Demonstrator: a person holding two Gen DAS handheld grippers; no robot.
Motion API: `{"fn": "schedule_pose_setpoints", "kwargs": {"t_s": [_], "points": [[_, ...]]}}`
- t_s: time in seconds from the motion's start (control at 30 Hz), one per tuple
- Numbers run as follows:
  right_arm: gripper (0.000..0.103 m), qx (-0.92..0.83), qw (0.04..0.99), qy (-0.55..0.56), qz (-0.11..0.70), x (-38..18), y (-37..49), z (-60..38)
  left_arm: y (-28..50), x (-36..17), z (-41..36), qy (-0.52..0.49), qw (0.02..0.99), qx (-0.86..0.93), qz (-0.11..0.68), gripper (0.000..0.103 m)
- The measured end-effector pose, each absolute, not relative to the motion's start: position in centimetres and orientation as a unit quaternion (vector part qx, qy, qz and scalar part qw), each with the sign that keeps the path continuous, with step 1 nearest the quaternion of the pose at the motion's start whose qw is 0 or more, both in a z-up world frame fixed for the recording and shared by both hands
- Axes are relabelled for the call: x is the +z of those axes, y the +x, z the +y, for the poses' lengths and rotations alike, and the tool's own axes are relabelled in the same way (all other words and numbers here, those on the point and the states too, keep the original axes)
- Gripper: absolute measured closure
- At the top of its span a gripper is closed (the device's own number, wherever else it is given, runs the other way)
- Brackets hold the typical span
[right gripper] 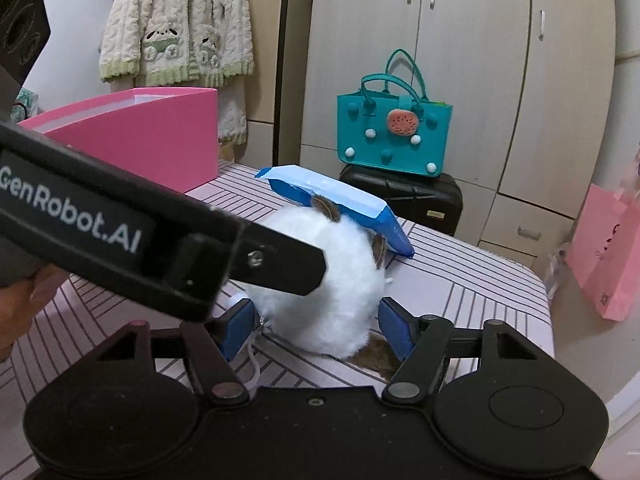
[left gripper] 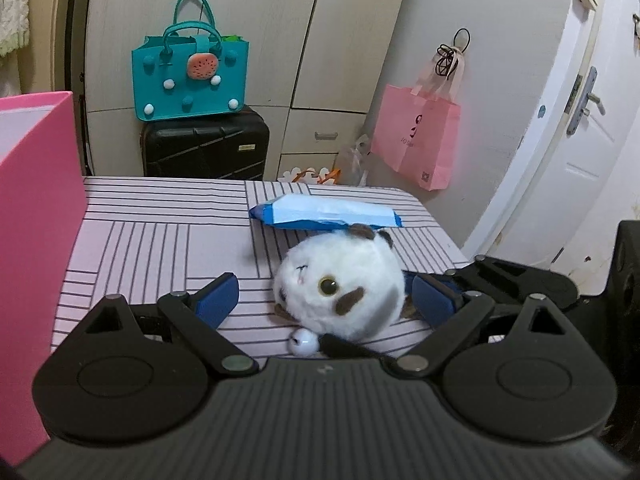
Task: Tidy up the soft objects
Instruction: 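Grasp the white plush cat with the left tool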
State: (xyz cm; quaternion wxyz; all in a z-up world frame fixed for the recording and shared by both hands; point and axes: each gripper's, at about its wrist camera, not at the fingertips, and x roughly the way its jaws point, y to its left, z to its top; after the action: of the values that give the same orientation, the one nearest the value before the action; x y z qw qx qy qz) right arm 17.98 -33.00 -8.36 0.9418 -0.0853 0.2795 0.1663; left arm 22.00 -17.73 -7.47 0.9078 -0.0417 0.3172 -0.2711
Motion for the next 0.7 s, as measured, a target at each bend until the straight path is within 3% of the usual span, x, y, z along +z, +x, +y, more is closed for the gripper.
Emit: {"fn": "schedule_pose_setpoints", "kwargs": {"t_s": [0.43, 0.7], "points": [[0.030, 0.184, 0.939, -0.072, 0.281, -8.4, 18.3, -33.3, 23.5, -9.0, -18.2, -0.090, 0.893, -0.275, 0.344, 0.031], [0.033, 0.178, 0.938, -0.067, 0.289, -8.1, 17.2, -32.9, 22.9, -9.4, -17.8, -0.102, 0.890, -0.276, 0.348, 0.033]]}}
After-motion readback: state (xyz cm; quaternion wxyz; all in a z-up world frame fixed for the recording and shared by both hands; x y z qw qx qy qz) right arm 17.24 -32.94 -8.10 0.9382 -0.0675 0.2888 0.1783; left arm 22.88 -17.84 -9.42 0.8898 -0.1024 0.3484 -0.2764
